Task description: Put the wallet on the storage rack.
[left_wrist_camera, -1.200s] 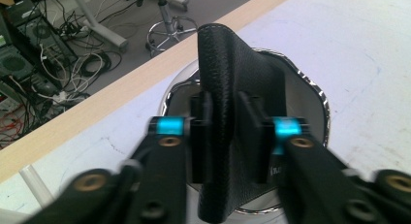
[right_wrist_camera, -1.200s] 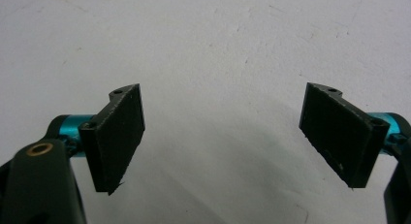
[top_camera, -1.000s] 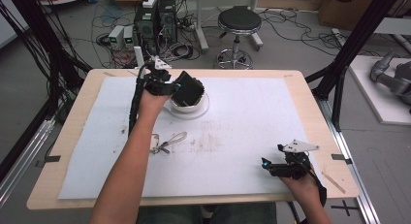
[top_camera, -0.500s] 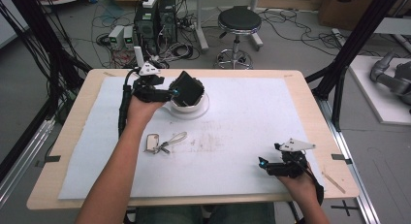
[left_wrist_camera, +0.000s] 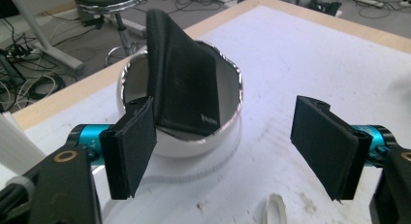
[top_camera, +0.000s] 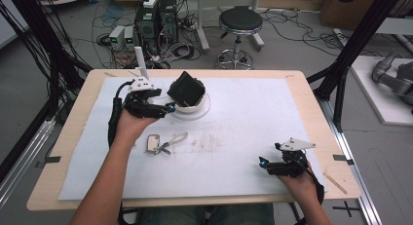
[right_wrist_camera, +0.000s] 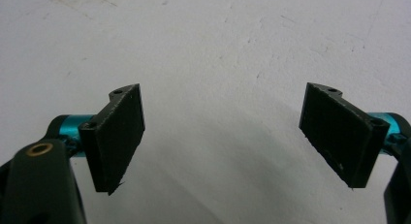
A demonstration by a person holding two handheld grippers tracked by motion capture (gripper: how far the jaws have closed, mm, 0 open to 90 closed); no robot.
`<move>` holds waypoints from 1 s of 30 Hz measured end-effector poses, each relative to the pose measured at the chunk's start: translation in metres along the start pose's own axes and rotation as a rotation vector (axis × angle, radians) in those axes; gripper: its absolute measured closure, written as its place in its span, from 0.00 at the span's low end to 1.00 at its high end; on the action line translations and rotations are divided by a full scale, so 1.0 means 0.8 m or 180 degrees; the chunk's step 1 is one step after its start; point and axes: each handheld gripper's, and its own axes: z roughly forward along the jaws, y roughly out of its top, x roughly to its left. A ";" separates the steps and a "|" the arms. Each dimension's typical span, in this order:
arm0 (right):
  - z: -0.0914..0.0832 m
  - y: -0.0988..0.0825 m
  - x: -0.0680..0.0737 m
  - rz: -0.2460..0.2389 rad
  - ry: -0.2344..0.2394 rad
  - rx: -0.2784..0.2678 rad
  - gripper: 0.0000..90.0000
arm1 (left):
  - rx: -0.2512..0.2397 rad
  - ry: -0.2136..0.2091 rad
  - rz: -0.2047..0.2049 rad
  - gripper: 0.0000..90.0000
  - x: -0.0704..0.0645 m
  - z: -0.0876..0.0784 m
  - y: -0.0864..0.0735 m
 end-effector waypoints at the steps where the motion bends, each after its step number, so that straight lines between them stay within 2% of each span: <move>1: -0.001 0.000 0.000 0.0017 -0.0007 -0.0002 0.18 | 0.0017 -0.0002 0.0014 0.27 -0.001 -0.002 -0.003; 6: -0.003 -0.002 -0.002 0.0036 -0.0026 -0.0010 0.18 | -0.0003 0.0011 -0.0003 0.27 -0.006 -0.010 -0.024; 9: -0.002 -0.002 -0.001 0.0025 -0.0005 0.0000 0.18 | 0.0047 -0.0001 -0.0020 0.25 -0.011 -0.012 -0.037; 12: 0.000 -0.001 -0.001 -0.0001 0.0004 0.0008 0.18 | 0.0021 -0.0043 -0.0035 0.25 -0.016 -0.014 -0.048; 14: 0.001 0.000 -0.002 -0.0013 0.0001 0.0005 0.18 | 0.0013 -0.0072 -0.0044 0.25 -0.021 -0.013 -0.052; 16: 0.002 0.000 -0.003 -0.0007 0.0004 0.0001 0.18 | 0.0012 -0.0121 0.0009 0.23 -0.026 -0.014 -0.056; 19: 0.003 0.000 -0.003 -0.0025 0.0006 0.0020 0.18 | 0.0159 -0.0159 0.0048 0.23 -0.030 -0.010 -0.063; 23: 0.004 -0.002 -0.002 -0.0033 0.0016 0.0040 0.18 | 0.0164 -0.0124 -0.0020 0.22 -0.027 -0.009 -0.067; 30: 0.005 -0.003 -0.002 -0.0039 0.0034 0.0048 0.18 | 0.0121 -0.0097 -0.0051 0.22 -0.023 -0.015 -0.072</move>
